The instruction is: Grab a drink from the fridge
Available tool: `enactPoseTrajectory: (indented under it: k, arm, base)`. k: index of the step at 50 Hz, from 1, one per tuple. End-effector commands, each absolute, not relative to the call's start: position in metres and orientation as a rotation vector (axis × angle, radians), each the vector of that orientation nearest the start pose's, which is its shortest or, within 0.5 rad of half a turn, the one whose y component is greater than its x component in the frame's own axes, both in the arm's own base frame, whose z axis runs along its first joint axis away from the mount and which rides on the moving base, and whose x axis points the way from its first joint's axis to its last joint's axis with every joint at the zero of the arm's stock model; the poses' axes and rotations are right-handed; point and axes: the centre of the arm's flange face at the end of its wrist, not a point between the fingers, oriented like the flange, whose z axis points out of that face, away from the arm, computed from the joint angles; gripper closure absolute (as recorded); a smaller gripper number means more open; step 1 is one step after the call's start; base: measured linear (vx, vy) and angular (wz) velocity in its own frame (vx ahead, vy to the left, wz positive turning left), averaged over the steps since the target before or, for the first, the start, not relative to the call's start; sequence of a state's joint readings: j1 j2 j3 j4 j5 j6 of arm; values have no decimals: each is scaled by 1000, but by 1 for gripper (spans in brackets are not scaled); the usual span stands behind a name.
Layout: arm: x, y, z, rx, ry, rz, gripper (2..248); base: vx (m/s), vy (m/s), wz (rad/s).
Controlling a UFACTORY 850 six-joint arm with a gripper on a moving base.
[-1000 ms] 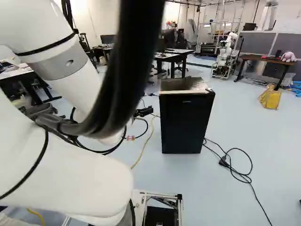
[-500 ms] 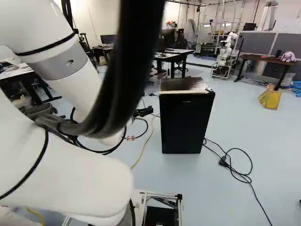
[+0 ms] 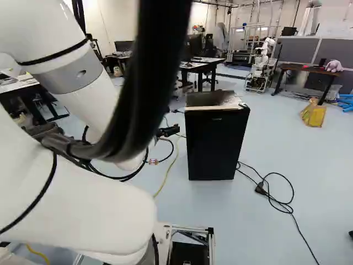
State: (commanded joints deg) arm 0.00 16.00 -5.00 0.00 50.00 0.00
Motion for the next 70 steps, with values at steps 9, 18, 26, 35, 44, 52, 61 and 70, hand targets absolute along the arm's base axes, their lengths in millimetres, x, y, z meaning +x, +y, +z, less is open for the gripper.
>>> enactPoseTrajectory:
  k: [9,18,26,35,44,52,61,70]
  arm:
    - [270,0,366,-2558,0,-1824,3]
    - [270,0,366,-2558,0,-1824,3]
    - [270,0,366,-2558,0,-1824,3]
    - [270,0,366,-2558,0,-1824,3]
    - [270,0,366,-2558,0,-1824,3]
    - [270,0,366,-2558,0,-1824,3]
    - [270,0,366,-2558,0,-1824,3]
    - [270,0,366,-2558,0,-1824,3]
  base:
    - [0,0,0]
    - [0,0,0]
    - [8,0,-1]
    - [26,0,-1]
    - [36,0,-2]
    - [41,0,-1]
    - [42,0,-2]
    - [41,1,-3]
